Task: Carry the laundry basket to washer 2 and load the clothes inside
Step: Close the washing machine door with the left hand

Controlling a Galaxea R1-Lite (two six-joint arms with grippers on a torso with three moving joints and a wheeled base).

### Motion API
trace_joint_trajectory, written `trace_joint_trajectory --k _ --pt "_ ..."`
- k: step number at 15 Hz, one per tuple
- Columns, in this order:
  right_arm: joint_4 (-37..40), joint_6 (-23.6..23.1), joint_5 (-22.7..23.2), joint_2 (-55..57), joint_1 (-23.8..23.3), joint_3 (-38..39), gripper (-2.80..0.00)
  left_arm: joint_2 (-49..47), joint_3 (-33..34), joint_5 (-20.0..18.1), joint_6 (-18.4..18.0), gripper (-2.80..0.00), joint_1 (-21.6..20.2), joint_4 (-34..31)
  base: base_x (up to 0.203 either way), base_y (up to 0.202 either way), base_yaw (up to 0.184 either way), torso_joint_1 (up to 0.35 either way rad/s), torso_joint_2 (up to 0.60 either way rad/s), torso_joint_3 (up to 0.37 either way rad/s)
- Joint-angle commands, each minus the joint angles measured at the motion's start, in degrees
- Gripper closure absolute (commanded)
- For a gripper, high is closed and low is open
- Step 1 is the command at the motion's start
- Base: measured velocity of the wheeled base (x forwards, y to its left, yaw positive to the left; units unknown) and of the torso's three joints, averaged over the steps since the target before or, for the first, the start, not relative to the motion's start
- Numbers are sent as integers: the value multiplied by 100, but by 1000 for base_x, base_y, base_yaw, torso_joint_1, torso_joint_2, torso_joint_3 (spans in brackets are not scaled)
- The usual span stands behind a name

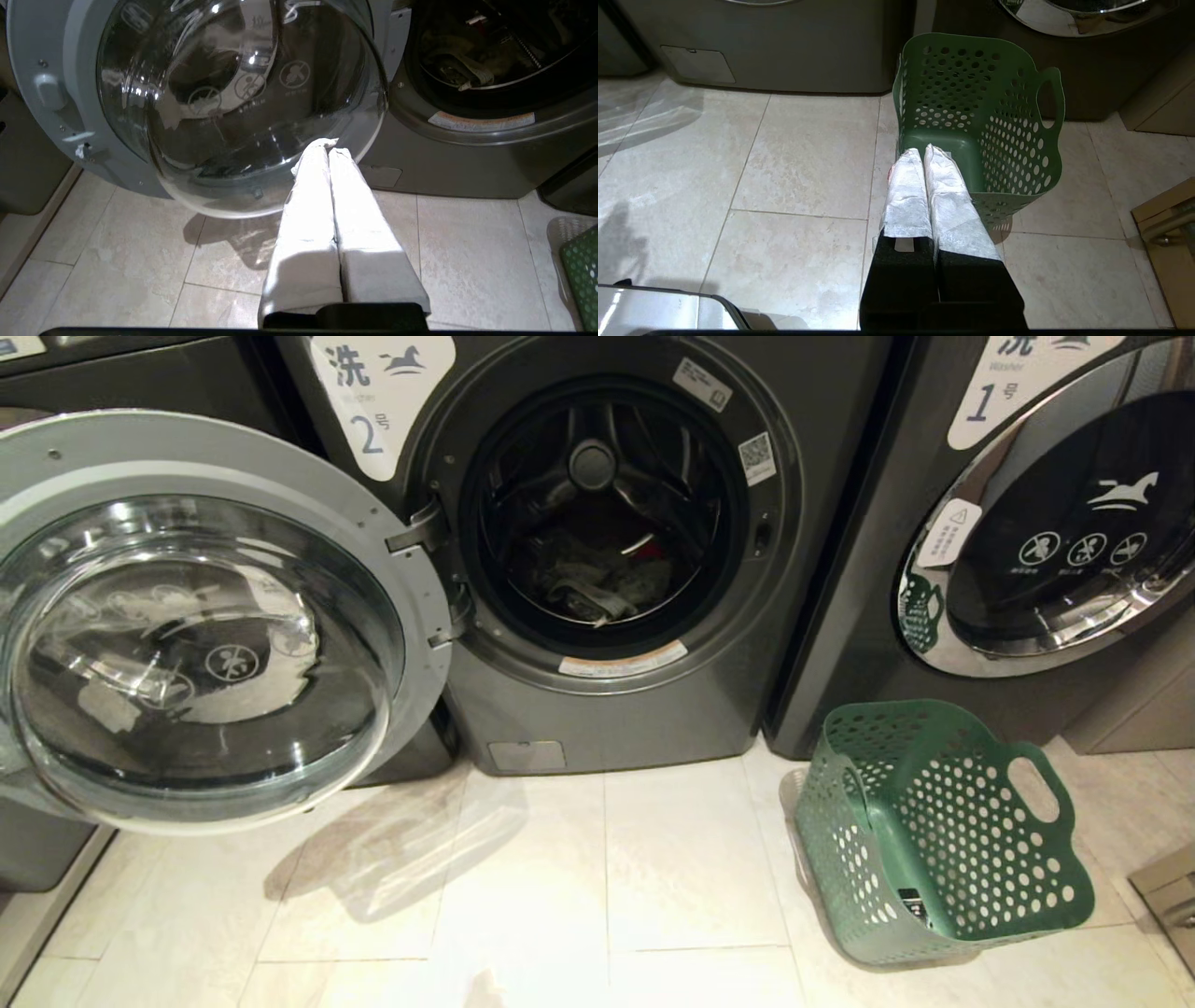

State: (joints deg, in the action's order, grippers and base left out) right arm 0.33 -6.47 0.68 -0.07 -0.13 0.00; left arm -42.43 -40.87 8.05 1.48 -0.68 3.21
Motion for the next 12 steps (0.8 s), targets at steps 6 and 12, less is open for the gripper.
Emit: trace_joint_trajectory --k 6,12 --pt "2 -47 11 7 -4 0 0 1532 1627 -216 2 0 -2 -137 -105 0 -1 1 -1 2" --pt "2 -29 11 7 -3 0 0 1951 1491 -232 333 0 -11 -1135 -94 0 -4 0 0 3"
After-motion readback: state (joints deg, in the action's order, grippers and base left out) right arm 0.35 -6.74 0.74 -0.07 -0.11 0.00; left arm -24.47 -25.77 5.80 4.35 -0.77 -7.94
